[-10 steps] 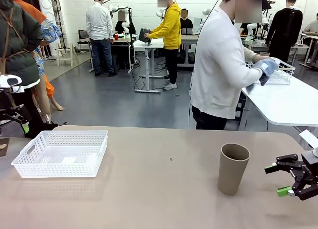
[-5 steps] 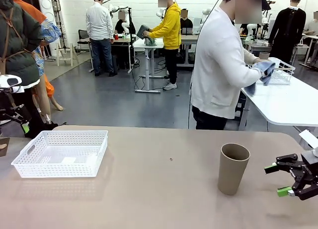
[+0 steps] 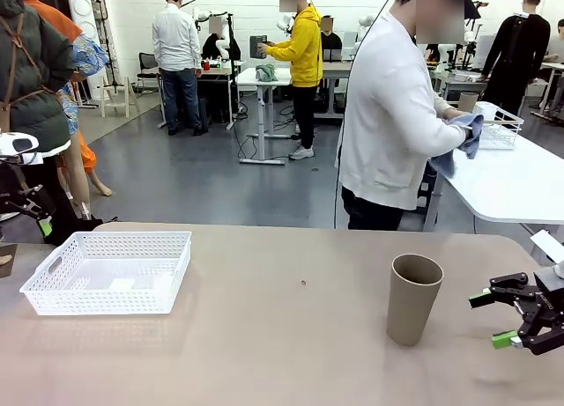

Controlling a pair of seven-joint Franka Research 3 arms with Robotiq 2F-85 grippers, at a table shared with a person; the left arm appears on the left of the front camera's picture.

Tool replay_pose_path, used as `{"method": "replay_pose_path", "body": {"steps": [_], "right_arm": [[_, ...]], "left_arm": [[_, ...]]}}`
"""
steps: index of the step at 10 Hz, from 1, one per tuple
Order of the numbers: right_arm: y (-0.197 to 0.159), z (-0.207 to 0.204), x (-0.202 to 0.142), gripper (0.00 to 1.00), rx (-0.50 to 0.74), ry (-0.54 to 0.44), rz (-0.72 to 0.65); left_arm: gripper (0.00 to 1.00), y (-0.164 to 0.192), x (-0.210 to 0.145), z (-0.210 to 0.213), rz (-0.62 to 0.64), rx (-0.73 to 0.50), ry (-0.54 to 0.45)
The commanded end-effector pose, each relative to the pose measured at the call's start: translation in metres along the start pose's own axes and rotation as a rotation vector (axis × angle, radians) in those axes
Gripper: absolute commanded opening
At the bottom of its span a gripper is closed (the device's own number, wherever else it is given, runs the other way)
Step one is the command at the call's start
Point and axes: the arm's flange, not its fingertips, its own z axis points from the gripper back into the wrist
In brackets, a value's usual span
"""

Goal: Clean and organize the cups into the basket.
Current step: Pick up the Organizing basket and move it to the center of the table, then pick up the Reusable plastic cup from the right side of the table and place it inside the Organizing basket.

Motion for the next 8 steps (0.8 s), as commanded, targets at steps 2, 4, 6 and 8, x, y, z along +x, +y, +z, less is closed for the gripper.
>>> {"method": "replay_pose_path", "body": {"steps": [2, 4, 6, 8], "right_arm": [[0.000, 0.000, 0.000, 1.00, 0.000, 0.000, 0.000], [-0.006, -0.008, -0.005, 1.00, -0.039, -0.047, -0.016], [-0.007, -0.006, -0.004, 1.00, -0.092, -0.101, -0.008], [-0.008, -0.010, -0.009, 1.00, -0.115, -0.126, -0.015]], "left_arm": [[1.00, 0.000, 0.000, 0.000, 0.000, 0.000, 0.000], [1.00, -0.001, 0.002, -0.009, -0.053, -0.026, 0.028], [1.00, -0.011, 0.016, -0.031, -0.086, -0.004, 0.083], [1.00, -0.021, 0.028, -0.049, -0.106, -0.017, 0.113]]}}
